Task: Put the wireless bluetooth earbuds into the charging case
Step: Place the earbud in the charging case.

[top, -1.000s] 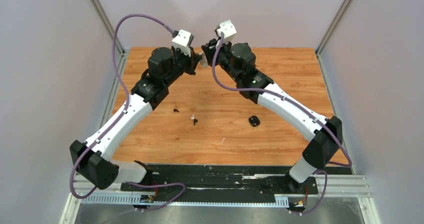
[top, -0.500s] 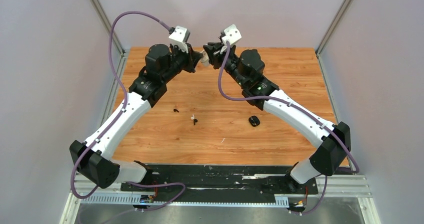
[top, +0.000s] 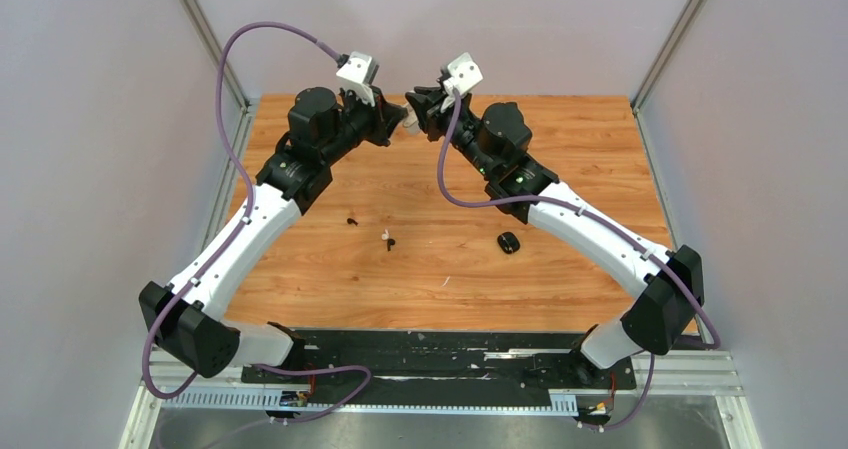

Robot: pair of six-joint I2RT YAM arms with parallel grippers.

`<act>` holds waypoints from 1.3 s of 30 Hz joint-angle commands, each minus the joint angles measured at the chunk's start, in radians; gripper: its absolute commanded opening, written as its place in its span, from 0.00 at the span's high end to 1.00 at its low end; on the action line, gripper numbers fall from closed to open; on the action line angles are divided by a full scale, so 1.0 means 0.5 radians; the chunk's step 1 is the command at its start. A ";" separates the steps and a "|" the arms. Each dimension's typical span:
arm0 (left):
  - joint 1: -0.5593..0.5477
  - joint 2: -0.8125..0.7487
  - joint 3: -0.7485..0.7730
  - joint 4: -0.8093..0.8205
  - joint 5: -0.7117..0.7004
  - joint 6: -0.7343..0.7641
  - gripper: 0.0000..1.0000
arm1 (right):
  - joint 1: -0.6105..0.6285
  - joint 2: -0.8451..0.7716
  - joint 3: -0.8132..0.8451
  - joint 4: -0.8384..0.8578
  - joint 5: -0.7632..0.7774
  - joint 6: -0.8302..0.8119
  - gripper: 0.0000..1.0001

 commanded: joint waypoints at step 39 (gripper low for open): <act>0.037 -0.044 0.017 0.104 0.061 -0.044 1.00 | -0.020 -0.076 -0.102 0.075 0.052 -0.234 1.00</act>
